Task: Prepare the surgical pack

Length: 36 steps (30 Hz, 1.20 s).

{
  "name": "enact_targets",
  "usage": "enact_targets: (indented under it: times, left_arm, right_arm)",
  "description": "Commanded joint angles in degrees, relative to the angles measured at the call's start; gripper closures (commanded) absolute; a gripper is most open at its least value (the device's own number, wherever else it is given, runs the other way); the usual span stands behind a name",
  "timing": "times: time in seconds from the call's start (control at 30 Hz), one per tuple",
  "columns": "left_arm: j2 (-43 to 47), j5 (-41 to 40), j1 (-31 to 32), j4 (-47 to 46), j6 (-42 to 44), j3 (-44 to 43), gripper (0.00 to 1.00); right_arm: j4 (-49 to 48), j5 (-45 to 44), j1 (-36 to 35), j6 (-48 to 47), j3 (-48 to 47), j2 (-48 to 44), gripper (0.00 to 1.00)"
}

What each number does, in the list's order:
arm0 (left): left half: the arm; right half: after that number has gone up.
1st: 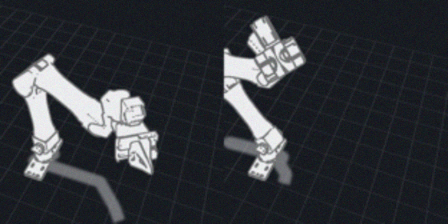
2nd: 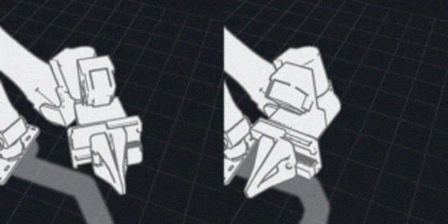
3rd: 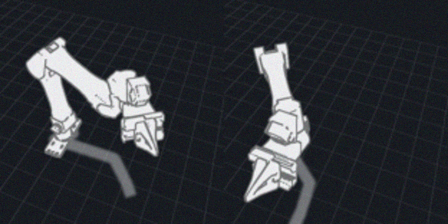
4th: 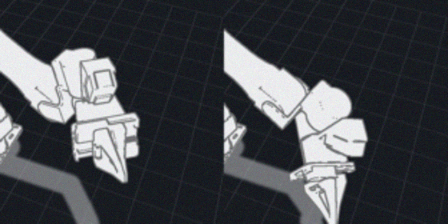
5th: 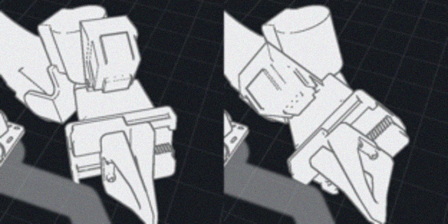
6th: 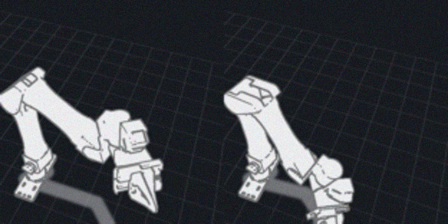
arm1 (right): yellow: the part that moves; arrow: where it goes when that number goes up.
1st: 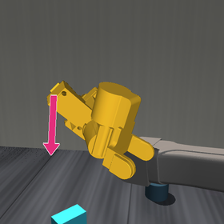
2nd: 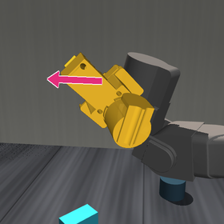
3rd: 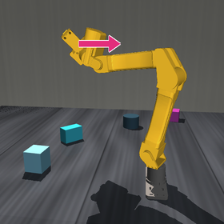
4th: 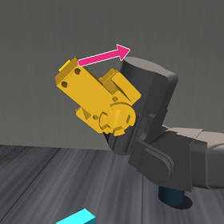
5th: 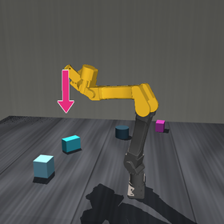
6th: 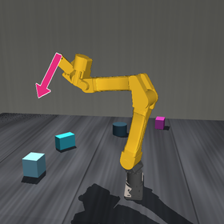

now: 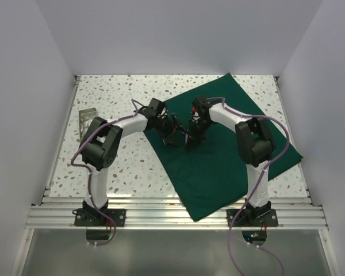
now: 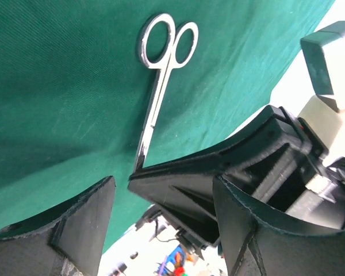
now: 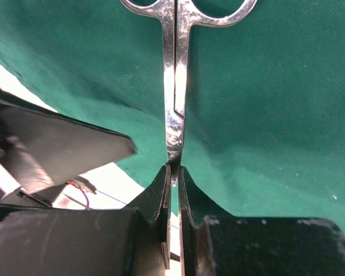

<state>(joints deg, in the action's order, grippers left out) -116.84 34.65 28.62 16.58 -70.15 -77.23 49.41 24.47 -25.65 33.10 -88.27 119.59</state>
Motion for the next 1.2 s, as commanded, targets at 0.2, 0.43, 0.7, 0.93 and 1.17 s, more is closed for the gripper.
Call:
enact_targets:
  times: [0.2,0.43,0.7,0.93,1.17]
  left_arm:
    - [-4.0,2.1,1.9,-2.4,-3.7,-1.3,0.3]
    - [-3.7,1.0,1.9,-1.4,-3.8,0.8,0.32]
    - [-3.1,1.6,0.7,-3.6,-3.7,1.6,0.35]
    - [-5.6,2.2,0.7,-3.7,-3.2,-1.6,0.35]
    - [-7.4,2.4,1.3,-5.8,-4.1,-3.1,0.35]
  right_arm:
    - [-2.7,6.7,0.2,3.0,0.0,-3.3,1.0]
    - [-3.4,6.9,1.3,3.5,0.9,-4.3,1.0]
    - [-3.1,7.3,1.9,3.2,1.6,-5.1,1.0]
    - [-2.9,8.1,2.0,3.6,0.9,-5.0,1.0]
    - [-2.8,8.8,2.0,4.1,0.6,-4.8,1.0]
